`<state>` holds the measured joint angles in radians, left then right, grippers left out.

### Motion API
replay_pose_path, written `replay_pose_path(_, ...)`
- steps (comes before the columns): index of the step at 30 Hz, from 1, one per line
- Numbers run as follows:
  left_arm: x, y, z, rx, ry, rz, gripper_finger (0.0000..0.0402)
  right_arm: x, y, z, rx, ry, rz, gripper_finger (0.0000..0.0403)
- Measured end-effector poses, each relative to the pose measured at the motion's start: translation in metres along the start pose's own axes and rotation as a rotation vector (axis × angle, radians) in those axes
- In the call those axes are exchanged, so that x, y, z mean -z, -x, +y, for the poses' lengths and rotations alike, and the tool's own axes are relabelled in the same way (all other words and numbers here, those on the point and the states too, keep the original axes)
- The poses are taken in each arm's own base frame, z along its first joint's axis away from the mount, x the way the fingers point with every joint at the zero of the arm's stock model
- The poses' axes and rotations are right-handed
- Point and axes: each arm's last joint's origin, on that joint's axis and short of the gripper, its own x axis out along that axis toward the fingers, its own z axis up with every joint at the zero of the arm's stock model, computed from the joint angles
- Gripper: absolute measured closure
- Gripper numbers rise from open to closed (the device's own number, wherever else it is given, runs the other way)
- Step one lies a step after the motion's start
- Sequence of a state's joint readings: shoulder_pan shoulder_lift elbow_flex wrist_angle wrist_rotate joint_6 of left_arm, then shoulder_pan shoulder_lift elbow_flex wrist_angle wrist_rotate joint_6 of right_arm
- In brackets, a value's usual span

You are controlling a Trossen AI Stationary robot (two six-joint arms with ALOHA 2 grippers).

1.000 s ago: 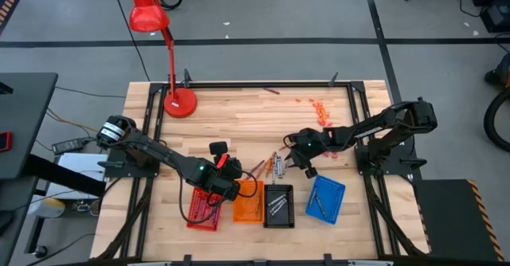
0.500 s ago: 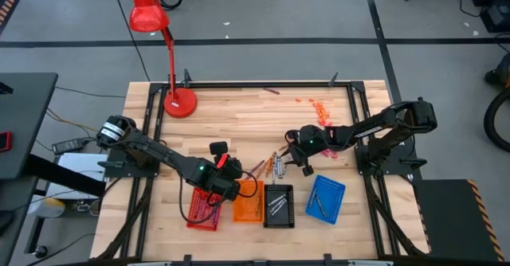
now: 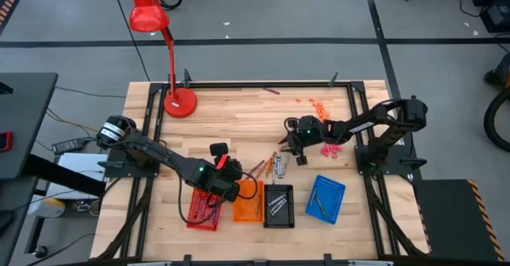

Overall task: Sort crayons
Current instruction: Put the orange crayon into the orange bin

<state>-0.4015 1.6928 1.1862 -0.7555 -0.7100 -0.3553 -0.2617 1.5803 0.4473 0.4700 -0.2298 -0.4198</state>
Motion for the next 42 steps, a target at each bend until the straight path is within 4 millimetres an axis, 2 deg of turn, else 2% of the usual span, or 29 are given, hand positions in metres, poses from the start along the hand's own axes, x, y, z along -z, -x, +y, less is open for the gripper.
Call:
replay_pose_path(6, 0.0, 0.0, 0.0, 0.0, 0.0, -0.001, 0.0281, 0.013, 0.005, -0.014, 0.001, -0.06, 0.057, 0.0256)
replay_pose_path(17, 0.0, 0.0, 0.0, 0.0, -0.004, 0.0, 0.0281, 0.026, 0.009, -0.02, -0.049, -0.073, 0.126, 0.0259)
replay_pose_path(24, 0.0, 0.0, 0.0, 0.0, -0.009, 0.0, 0.0281, 0.029, 0.01, -0.019, -0.067, -0.109, 0.156, 0.0312)
replay_pose_path(31, -0.001, 0.0, 0.0, 0.001, -0.005, -0.003, 0.0281, 0.03, 0.01, -0.018, -0.08, -0.178, 0.153, 0.0385)
replay_pose_path(38, -0.004, -0.001, 0.0, 0.008, 0.019, -0.027, 0.0281, 0.022, 0.015, -0.014, -0.063, -0.211, 0.143, 0.0379)
replay_pose_path(42, -0.008, -0.004, 0.003, 0.008, 0.052, -0.044, 0.0281, 0.01, 0.021, -0.014, -0.043, -0.202, 0.075, 0.0372)
